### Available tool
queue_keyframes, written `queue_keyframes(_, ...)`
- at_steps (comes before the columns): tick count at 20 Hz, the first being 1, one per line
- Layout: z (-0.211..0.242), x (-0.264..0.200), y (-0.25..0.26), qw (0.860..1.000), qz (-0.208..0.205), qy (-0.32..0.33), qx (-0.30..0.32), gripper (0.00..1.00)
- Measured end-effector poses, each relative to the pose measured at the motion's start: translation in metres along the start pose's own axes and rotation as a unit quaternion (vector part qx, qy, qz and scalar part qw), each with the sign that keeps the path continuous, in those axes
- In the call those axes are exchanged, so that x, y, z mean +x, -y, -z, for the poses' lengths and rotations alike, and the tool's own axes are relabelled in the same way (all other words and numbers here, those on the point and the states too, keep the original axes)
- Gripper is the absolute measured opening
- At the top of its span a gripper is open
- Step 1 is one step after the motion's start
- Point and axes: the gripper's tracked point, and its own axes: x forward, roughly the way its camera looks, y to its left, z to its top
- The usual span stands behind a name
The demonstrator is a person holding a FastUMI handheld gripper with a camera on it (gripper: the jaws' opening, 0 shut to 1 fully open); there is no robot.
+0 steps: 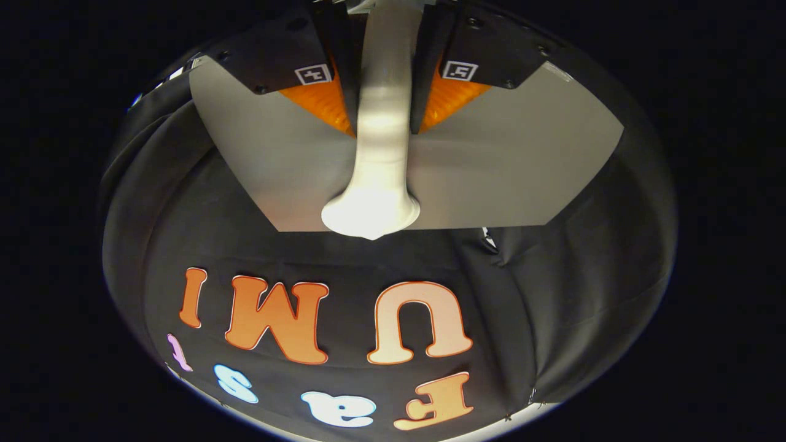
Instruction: Iron the clothes twice with a garment steamer, once on the left side and once on the right side.
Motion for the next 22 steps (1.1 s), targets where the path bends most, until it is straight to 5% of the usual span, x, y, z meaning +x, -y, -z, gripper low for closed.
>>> queue_keyframes(5, -0.006, -0.005, -0.012, 0.999, -0.03, 0.03, -0.001, 0.4)
queue_keyframes(14, -0.001, -0.047, 0.006, 0.997, -0.045, 0.056, 0.025, 0.35)
queue_keyframes(22, -0.019, -0.133, 0.033, 0.993, -0.052, 0.109, 0.009, 0.35)
